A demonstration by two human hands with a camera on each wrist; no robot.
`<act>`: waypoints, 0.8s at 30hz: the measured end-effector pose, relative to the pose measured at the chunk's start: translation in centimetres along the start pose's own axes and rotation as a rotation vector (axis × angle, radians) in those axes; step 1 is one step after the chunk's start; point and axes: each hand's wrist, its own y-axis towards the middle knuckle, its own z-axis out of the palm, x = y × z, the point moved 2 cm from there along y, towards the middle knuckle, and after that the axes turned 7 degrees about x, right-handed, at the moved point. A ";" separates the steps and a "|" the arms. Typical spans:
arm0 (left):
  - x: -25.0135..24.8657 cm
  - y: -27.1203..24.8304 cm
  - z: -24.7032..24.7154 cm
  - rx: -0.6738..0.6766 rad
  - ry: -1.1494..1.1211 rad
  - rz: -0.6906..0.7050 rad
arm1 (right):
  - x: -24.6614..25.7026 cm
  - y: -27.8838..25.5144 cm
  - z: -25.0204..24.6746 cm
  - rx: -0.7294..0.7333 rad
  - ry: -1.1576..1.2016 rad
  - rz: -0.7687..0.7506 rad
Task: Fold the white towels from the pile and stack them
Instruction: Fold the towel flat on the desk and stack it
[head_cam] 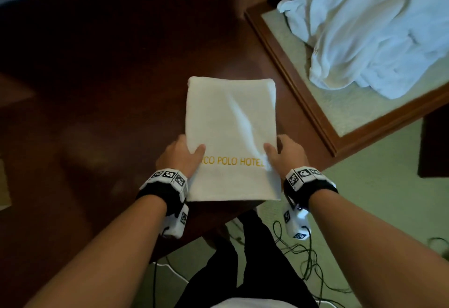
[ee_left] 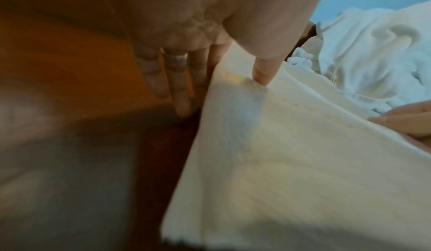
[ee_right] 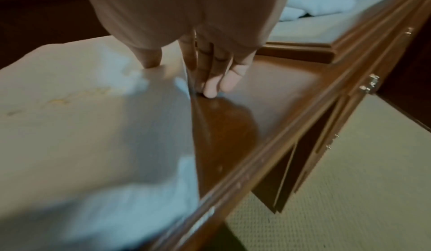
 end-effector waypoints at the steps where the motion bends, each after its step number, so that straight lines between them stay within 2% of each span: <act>1: 0.4 -0.4 0.5 0.036 -0.082 -0.013 | -0.1 -0.8 0.4 0.010 0.048 0.041; 3: 1.0 -0.6 1.5 0.092 -0.240 -0.042 | 0.0 -2.1 1.4 0.064 0.153 0.104; 7: 1.7 -0.9 2.3 0.188 -0.380 -0.110 | 0.8 -3.2 2.9 0.096 0.326 0.225; 10: 1.5 -1.9 2.1 0.227 -0.466 -0.101 | 1.5 -4.2 2.5 0.131 0.397 0.248; 12: 0.8 -2.9 1.4 0.201 -0.486 -0.061 | 1.9 -4.9 1.4 0.139 0.394 0.224; 18: -4.3 -6.3 -2.6 0.057 -0.503 0.088 | 3.2 -6.1 -4.6 0.101 0.301 0.110; 24: -13.0 -10.0 -7.3 -0.015 -0.461 0.326 | 2.5 -7.1 -14.0 -0.031 0.316 -0.041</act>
